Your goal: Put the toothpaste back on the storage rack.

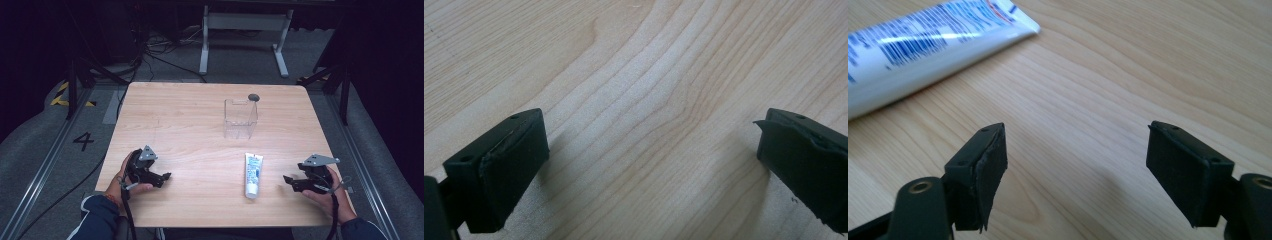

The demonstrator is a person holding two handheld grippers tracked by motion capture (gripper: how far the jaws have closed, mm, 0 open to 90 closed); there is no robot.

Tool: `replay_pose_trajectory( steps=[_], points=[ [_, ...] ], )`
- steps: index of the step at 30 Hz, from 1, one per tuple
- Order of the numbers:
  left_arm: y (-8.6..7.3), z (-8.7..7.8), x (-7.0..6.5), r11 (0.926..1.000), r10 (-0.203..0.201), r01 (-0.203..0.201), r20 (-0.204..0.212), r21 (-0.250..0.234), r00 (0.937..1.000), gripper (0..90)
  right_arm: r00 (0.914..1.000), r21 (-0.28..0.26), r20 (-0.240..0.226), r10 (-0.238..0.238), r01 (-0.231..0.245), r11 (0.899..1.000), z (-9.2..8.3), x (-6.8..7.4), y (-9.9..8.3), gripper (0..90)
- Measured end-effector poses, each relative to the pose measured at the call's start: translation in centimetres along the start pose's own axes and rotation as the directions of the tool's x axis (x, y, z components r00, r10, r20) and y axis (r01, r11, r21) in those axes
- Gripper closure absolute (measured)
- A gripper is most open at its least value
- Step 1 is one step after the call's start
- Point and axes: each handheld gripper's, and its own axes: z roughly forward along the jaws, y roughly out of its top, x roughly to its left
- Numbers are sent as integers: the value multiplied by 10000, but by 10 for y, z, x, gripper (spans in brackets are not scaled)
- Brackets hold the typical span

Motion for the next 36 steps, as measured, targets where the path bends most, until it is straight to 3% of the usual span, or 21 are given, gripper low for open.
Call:
replay_pose_trajectory(
  steps=[4,11,20,32,36],
  points=[
    [0,0,0,10000,-16,16,-16,13,10000,6,9991,-23,-345,-264,264,9996,7,14,14,251],
    [0,0,0,10000,-12,12,-13,13,10000,5,9974,-134,-698,-149,140,9998,9,23,27,257],
    [0,0,0,10000,-42,42,-44,22,10000,6,9904,-160,-1262,-563,547,9984,18,41,42,265],
    [0,0,0,10000,-39,39,-42,18,10000,6,9870,-400,-1513,-548,493,9980,22,55,58,262],
    [0,0,0,10000,-41,41,-43,15,10000,6,9860,-93,-1590,-509,500,9987,30,62,61,253]
  ],
)
